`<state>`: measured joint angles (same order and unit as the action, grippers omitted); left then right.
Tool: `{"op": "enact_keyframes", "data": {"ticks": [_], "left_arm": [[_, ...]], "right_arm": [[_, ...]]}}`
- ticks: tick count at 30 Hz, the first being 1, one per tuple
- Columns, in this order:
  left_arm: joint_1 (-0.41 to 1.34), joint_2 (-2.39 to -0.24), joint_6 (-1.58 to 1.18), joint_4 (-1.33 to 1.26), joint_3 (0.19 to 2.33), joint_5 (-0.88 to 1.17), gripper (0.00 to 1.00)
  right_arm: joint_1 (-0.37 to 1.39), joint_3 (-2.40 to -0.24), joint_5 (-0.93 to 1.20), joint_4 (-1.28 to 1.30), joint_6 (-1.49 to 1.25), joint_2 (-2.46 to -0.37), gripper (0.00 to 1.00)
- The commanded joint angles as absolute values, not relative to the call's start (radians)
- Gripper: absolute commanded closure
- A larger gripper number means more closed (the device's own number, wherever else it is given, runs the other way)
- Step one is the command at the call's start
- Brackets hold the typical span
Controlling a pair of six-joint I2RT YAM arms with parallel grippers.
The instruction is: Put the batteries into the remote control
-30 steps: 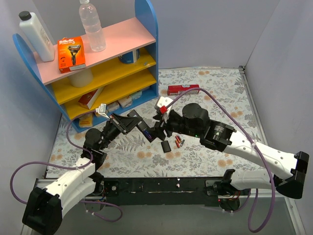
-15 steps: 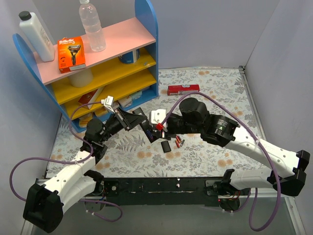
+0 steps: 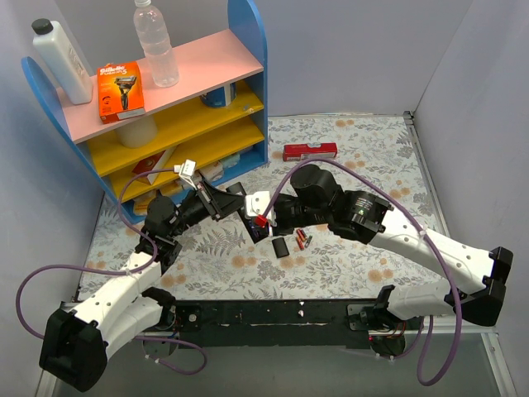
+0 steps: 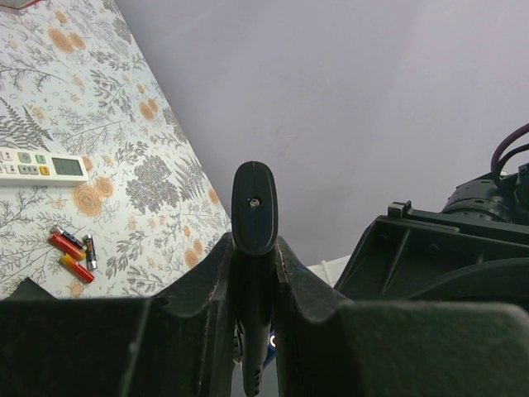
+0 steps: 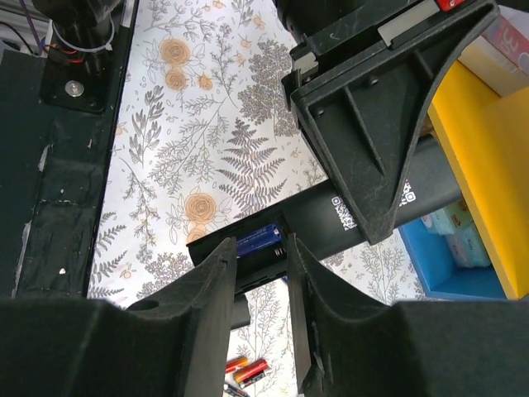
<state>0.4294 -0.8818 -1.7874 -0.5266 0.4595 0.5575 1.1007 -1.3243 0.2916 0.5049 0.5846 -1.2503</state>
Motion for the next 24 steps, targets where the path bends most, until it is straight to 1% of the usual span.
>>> {"op": "enact_keyframes", "data": {"ticks": [1,24], "left_arm": [[0.433,-0.877,-1.772,-0.531,0.508,0.584,1.00],[0.433,-0.904,-1.758,-0.563,0.529,0.638,1.00]], "right_arm": [[1.103,-1.378,0.319,0.489,0.601,-1.258,0.64],[1.103,-1.390,0.322,0.512,0.609,-1.316,0.69]]}}
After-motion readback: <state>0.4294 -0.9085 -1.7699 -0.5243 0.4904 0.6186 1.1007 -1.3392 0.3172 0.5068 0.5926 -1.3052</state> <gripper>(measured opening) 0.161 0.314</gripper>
